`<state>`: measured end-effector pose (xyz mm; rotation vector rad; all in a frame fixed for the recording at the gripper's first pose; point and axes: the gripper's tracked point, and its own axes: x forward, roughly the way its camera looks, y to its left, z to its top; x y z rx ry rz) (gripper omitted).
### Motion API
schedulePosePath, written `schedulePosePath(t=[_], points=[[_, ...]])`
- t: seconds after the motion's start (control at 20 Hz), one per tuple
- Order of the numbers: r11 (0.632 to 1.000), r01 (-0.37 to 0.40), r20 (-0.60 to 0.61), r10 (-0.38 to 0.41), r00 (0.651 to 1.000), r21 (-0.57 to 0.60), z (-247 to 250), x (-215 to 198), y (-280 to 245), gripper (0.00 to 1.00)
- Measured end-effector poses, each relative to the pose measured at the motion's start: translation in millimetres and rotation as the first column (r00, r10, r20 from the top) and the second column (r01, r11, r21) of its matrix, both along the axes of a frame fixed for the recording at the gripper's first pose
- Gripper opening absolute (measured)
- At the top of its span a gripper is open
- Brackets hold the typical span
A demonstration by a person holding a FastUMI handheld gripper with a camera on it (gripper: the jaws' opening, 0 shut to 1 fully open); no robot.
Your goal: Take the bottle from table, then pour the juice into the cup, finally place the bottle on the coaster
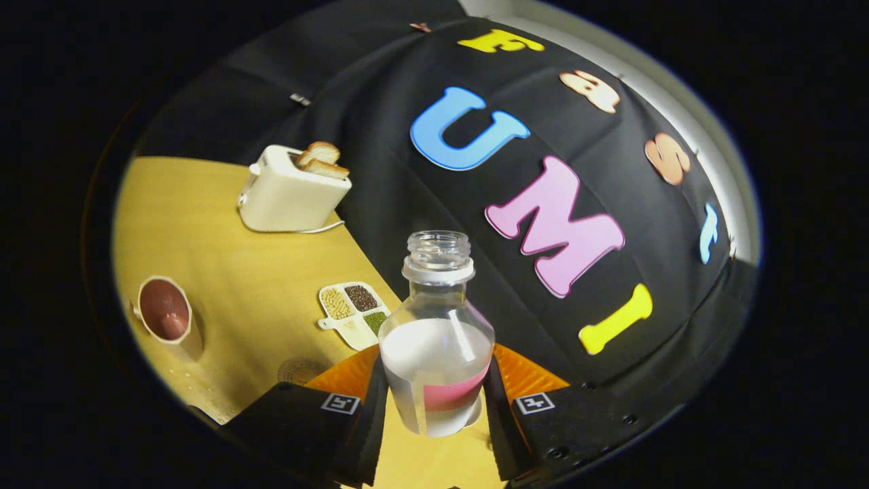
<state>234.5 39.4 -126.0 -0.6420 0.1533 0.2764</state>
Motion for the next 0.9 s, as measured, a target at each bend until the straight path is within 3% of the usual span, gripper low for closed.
schedulePosePath(t=[0.25, 0.45, 0.9], points=[[0.961, 0.066, -0.006, -0.067, 0.998, 0.270, -20.8, 10.3, -2.4, 0.69], [0.870, 0.087, -0.099, -0.044, 0.994, 0.485, -52.3, 5.7, 19.8, 0.68], [0.792, 0.112, -0.150, -0.027, 0.988, 0.600, -107.7, 26.7, 42.8, 0.70]])
